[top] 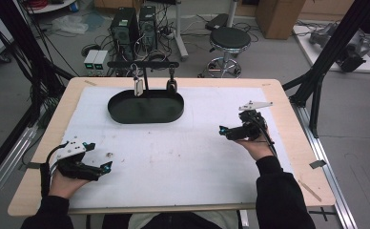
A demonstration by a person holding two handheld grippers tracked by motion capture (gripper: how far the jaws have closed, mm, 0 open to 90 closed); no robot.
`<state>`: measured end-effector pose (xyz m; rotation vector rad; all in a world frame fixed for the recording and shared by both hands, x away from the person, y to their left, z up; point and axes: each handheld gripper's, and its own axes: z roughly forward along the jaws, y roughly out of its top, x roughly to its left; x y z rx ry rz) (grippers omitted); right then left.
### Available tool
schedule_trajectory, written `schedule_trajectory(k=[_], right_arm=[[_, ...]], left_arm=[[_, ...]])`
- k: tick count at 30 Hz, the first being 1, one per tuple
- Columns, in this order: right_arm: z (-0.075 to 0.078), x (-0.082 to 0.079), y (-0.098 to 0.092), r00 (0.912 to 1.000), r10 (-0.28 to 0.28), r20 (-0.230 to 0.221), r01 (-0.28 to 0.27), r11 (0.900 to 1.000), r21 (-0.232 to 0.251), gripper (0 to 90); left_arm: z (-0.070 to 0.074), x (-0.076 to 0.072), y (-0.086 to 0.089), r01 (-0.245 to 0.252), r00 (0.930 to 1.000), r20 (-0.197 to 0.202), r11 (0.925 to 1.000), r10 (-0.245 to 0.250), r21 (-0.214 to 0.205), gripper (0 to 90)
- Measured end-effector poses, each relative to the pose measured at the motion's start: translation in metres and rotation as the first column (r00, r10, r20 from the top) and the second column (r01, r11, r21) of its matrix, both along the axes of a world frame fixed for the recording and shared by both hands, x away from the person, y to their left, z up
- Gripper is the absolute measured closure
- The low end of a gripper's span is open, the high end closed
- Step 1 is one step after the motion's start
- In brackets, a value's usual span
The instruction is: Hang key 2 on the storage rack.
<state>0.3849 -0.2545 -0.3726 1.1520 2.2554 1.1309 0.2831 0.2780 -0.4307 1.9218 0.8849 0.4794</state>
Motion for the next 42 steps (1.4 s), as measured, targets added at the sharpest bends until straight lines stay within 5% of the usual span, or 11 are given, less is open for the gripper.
schedule_trajectory(k=[8,42], right_arm=[[-0.013,-0.019,-0.005,1.0,-0.01,0.0,0.01,0.9997,-0.023,0.8],[-0.053,-0.072,-0.039,0.9988,-0.048,0.006,0.047,0.9982,0.036,0.8]], left_arm=[[0.0,0.0,0.0,0.004,1.0,0.0,1.0,-0.004,-0.001,1.8],[0.0,0.0,-0.002,0.01,0.9999,-0.004,0.9999,-0.01,0.007,1.8]])
